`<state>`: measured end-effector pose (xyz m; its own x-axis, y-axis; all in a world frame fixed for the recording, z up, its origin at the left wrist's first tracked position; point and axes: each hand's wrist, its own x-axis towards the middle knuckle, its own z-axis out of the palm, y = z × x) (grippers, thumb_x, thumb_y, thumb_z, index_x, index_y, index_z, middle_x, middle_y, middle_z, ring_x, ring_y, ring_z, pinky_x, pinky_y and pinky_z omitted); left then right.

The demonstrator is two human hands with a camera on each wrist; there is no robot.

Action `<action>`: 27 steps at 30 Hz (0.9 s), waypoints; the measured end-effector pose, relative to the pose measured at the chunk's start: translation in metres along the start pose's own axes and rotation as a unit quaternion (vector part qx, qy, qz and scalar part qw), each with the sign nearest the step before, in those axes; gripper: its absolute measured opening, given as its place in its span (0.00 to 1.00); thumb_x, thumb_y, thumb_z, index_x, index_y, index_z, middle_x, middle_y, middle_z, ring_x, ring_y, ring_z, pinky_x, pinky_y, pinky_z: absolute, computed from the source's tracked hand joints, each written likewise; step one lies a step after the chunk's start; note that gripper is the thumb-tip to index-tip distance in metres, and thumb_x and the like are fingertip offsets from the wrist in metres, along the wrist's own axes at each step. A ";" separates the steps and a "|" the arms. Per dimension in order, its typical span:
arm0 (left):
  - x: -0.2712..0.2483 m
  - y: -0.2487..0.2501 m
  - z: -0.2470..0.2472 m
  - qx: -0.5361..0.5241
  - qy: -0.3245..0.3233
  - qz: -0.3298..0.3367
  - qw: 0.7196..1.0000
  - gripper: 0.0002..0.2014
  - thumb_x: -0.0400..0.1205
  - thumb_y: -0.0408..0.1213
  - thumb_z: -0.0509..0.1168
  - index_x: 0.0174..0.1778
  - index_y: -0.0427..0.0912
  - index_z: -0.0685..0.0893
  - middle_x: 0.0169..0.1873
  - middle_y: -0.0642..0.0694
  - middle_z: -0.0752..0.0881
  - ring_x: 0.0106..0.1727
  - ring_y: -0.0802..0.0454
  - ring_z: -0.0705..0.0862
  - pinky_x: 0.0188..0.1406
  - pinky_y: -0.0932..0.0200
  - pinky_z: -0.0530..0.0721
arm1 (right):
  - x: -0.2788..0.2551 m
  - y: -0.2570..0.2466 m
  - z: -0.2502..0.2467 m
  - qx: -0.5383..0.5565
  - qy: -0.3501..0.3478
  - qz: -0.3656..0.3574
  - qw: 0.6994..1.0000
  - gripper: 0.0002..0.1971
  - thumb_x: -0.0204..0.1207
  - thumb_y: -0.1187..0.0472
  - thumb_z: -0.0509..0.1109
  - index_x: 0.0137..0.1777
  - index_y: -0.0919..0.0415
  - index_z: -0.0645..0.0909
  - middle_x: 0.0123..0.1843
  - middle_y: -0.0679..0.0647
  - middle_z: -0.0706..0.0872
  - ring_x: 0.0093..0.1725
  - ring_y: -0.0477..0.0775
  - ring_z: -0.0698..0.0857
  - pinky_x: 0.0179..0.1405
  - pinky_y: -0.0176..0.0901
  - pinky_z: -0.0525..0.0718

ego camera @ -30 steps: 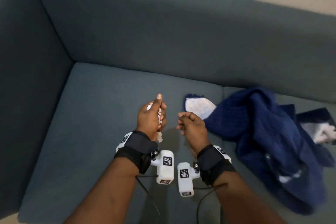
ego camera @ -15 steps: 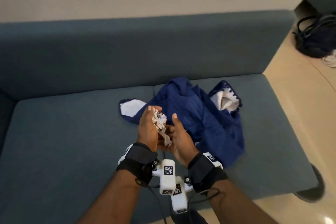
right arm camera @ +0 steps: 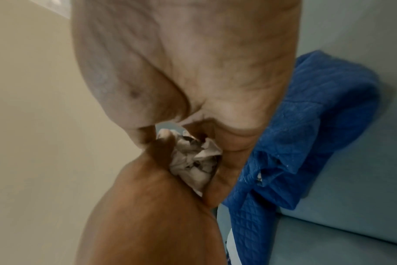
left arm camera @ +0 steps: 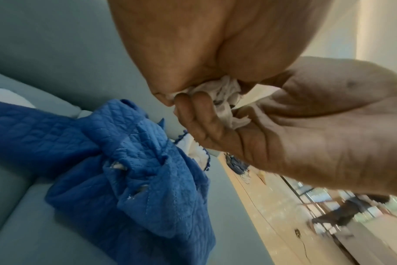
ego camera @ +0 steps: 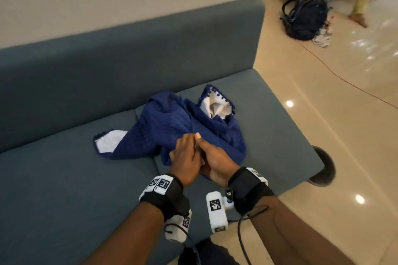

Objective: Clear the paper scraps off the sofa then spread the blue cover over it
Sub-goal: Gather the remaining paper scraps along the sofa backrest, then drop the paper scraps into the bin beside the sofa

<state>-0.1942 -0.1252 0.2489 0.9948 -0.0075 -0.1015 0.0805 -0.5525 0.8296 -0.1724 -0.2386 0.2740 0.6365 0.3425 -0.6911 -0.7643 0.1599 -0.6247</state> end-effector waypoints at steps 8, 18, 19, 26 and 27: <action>-0.006 0.025 0.046 -0.042 -0.144 -0.021 0.988 0.23 0.83 0.53 0.48 0.74 0.55 0.69 0.64 0.59 0.73 0.69 0.56 0.72 0.73 0.41 0.71 | -0.027 0.020 -0.041 0.084 0.076 -0.043 0.993 0.22 0.94 0.50 0.56 0.75 0.66 0.79 0.69 0.66 0.89 0.65 0.62 0.91 0.59 0.51 0.93; -0.007 0.064 0.116 -0.059 -0.305 -0.001 0.951 0.33 0.76 0.59 0.51 0.81 0.60 0.57 0.76 0.56 0.69 0.79 0.51 0.71 0.81 0.37 0.70 | -0.064 0.031 -0.134 0.096 0.132 -0.054 0.985 0.13 0.94 0.61 0.56 0.67 0.61 0.81 0.65 0.67 0.88 0.65 0.62 0.89 0.58 0.49 0.90; -0.007 0.071 0.129 -0.032 -0.313 0.013 0.949 0.33 0.75 0.57 0.51 0.79 0.58 0.60 0.76 0.56 0.68 0.78 0.50 0.71 0.80 0.37 0.70 | -0.070 0.032 -0.150 0.103 0.132 -0.051 0.985 0.12 0.93 0.63 0.56 0.65 0.61 0.81 0.62 0.64 0.90 0.63 0.59 0.90 0.55 0.46 0.91; 0.020 0.126 0.261 0.069 -0.356 0.042 0.931 0.18 0.74 0.38 0.56 0.62 0.45 0.70 0.87 0.39 0.51 0.87 0.44 0.56 0.83 0.49 0.59 | -0.097 0.027 -0.284 0.166 0.139 -0.077 0.973 0.16 0.91 0.72 0.54 0.57 0.61 0.85 0.46 0.51 0.95 0.49 0.48 0.93 0.47 0.38 0.92; 0.024 0.133 0.284 0.073 -0.361 0.040 0.929 0.21 0.73 0.39 0.55 0.63 0.43 0.70 0.87 0.37 0.51 0.88 0.40 0.56 0.85 0.47 0.59 | -0.100 0.027 -0.305 0.171 0.144 -0.083 0.971 0.16 0.91 0.72 0.55 0.57 0.61 0.85 0.47 0.51 0.95 0.50 0.47 0.93 0.48 0.38 0.92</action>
<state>-0.1773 -0.4352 0.2011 0.6920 -0.5816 -0.4277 -0.0540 -0.6325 0.7726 -0.2251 -0.5504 0.2150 0.7187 0.0205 -0.6951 -0.6073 0.5053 -0.6131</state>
